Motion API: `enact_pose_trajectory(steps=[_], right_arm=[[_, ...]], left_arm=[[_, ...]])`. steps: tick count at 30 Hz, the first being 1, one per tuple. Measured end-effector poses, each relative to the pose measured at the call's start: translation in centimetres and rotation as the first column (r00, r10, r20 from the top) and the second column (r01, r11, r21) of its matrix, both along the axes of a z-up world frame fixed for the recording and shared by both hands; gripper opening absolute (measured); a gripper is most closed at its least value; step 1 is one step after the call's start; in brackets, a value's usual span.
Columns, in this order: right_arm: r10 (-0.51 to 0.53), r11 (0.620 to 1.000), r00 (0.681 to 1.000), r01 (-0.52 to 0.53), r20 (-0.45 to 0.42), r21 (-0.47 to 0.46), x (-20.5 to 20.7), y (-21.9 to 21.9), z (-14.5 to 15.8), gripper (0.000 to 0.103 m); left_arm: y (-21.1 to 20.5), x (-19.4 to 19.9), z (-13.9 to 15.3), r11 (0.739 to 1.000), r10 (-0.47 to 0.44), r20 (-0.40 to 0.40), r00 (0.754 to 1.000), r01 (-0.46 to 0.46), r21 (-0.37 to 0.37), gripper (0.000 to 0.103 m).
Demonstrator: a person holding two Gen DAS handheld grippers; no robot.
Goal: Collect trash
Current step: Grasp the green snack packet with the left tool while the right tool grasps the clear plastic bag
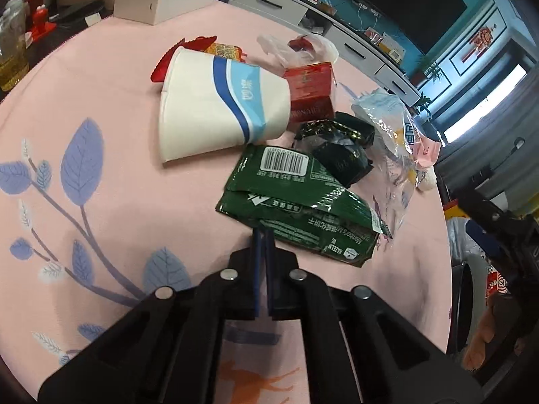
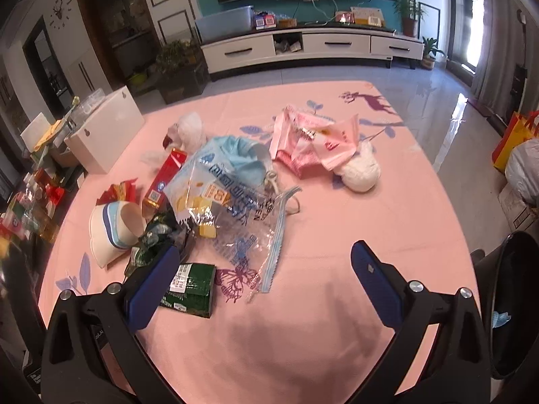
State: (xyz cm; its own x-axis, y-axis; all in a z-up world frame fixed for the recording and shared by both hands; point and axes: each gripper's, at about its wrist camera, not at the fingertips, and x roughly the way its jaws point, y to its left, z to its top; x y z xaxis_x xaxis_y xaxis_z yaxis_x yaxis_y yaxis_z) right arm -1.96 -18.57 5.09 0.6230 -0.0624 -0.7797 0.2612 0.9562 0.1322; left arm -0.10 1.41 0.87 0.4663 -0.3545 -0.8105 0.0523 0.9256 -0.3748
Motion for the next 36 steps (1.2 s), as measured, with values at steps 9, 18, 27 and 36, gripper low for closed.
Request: enact_pose_trajectory(steps=[9,18,27,36], right_arm=[[-0.014,1.000,1.000,0.014,-0.013,0.003,0.2,-0.2,-0.5,0.100],[-0.021,1.000,0.999,0.021,-0.029,-0.002,0.5,-0.3,-1.4,0.100],[0.013,0.991,0.999,-0.009,-0.029,0.134,0.8,-1.1,-2.0,0.100],[0.009,0.950,1.000,-0.001,-0.025,0.312,3.9,-1.5,-1.8,0.100]], left_arm=[[0.8,-2.6,4.3,0.998,0.014,0.142,0.990,-0.004,-0.069,0.001],[4.7,-3.3,6.9,0.989,0.133,0.206,0.969,-0.117,-0.088,0.001],[6.1,-3.2,7.6,0.987,0.158,0.225,0.961,-0.145,-0.075,0.001],[6.4,-2.2,6.7,0.985,0.139,0.160,0.977,-0.120,-0.124,0.001]])
